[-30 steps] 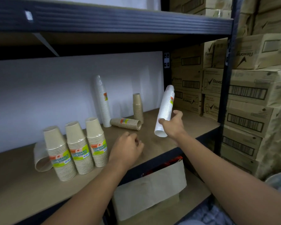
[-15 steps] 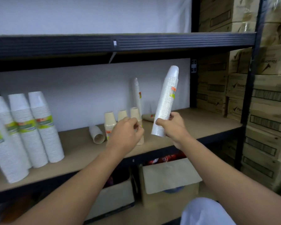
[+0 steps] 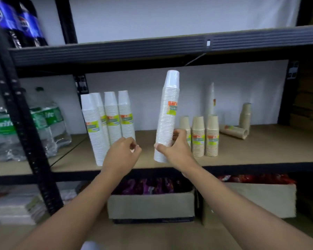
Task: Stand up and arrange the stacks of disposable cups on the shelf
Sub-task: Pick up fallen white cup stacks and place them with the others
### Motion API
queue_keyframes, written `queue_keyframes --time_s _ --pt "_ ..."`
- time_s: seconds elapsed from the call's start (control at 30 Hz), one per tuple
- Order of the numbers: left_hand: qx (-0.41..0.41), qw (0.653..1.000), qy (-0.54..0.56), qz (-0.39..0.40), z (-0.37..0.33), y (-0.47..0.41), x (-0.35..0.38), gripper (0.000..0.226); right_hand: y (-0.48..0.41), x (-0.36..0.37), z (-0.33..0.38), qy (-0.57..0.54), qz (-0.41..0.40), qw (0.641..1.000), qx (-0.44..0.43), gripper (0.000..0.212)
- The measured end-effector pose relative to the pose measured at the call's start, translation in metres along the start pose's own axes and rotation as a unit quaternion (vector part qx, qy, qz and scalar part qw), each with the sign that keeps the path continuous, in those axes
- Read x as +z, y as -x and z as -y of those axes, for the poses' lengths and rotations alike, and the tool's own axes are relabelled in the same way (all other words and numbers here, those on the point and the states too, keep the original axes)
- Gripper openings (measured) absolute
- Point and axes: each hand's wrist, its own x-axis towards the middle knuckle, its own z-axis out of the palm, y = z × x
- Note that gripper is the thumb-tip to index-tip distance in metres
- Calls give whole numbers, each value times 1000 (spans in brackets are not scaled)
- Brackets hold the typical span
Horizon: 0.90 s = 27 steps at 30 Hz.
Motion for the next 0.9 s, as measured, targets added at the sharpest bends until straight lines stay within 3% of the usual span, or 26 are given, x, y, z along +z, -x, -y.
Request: queue_keyframes --time_s 0.17,0.53,0.9 --pt "-59 997 -37 -26 64 13 -22 16 -3 65 -1 6 51 999 -18 61" --pt "-133 986 -83 -49 171 11 -33 18 -28 157 -15 14 83 995 -45 65" --pt "-142 987 -76 -14 208 -12 -3 12 -36 184 -40 41 72 994 -65 69"
